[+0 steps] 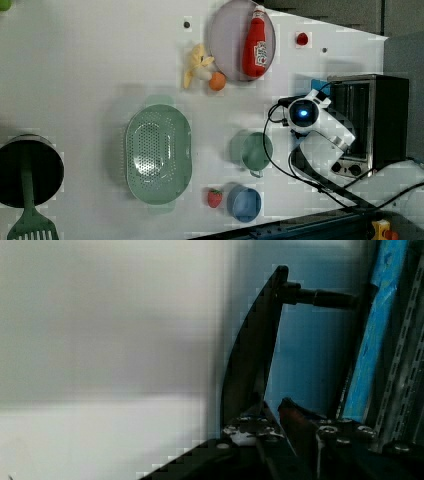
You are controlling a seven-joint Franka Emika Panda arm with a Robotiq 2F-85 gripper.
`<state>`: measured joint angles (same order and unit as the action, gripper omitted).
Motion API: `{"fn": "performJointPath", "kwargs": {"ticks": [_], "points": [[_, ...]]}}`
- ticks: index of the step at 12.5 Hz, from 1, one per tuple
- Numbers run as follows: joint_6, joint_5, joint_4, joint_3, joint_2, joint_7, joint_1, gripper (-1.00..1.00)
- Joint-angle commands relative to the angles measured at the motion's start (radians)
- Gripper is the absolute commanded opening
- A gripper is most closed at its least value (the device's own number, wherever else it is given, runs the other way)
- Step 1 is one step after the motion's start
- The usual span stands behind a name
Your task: Flap open oven.
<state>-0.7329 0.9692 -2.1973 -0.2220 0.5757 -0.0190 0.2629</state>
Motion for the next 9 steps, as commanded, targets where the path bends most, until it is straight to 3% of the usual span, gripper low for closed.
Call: {"fn": "performJointPath", "kwargs": {"ticks": [1, 6, 9], "points": [[0.009, 0.013, 0.056, -0.02, 0.059, -0.11, 0.033, -0.65], [-0.021, -0.007, 0.081, -0.021, 0.034, -0.11, 0.042, -0.65], [-0.051, -0.131, 0.08, -0.023, -0.079, -0.108, 0.036, -0.65]]}}
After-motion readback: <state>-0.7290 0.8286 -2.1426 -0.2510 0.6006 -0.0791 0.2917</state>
